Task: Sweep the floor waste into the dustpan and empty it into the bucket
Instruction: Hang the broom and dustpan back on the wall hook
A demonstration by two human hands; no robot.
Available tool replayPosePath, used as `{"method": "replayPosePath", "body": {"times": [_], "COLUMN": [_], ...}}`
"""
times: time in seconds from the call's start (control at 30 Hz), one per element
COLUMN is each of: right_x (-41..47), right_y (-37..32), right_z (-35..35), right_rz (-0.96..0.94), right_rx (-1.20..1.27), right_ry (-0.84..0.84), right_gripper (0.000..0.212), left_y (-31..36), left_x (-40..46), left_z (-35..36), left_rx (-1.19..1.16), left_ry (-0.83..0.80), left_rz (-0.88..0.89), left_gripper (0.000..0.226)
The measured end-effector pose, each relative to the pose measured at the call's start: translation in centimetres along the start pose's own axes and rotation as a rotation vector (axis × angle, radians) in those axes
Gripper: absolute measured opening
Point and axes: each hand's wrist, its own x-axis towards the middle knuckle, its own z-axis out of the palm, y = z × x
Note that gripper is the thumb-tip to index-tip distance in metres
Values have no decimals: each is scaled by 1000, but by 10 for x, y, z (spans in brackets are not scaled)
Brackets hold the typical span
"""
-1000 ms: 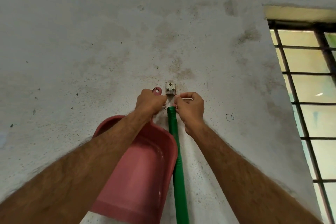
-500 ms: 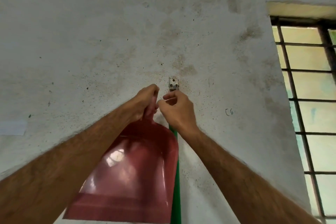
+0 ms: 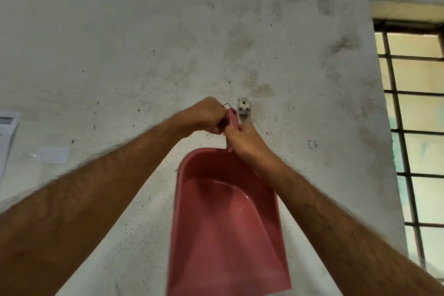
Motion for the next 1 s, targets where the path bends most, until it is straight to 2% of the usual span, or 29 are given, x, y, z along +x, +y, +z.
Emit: {"method": "replayPosePath", "body": {"times": [0.03,0.1,0.17,0.3,0.37,0.5,0.6,0.67,0.77,0.8,0.87,0.9,1.0], "right_x": [-1,-7,-13,-12,-8,-11,-12,-9,-6,-5,0,3,14], "right_y": [0,-4,-6,-6,-6,6,17,14,5,4,5,6,5], "right_z": [-2,-8,-17,-31,-35,-50,-62,-67,-69,-67,-61,-58,-51], "right_rz": [7,18,75,222,263,250,240,247,194,175,151,134,45], "right_rx": [14,72,255,735,808,677,401,322,268,221,153,149,163], "right_ry": [-3,-24,-79,-226,-294,-369,-329,-271,-193,-167,-78,-42,-30], "right_gripper": [41,51,56,30,30,40,46,42,25,27,54,59,37], "left_y": [1,3,6,15,18,14,8,6,7,8,13,15,23], "left_x": [-1,-3,-3,1,4,9,15,15,19,21,26,29,35], "left_z": [-4,-11,-15,-12,-6,11,24,31,36,35,33,32,32], "left_rx": [45,88,72,-53,-89,-134,89,198,151,123,99,99,85], "left_ry": [-2,52,146,202,231,210,300,350,306,282,227,192,137], "left_rz": [36,122,193,201,213,246,326,365,320,291,239,217,167], "left_gripper": [29,22,14,11,12,16,14,12,14,16,18,18,19]}}
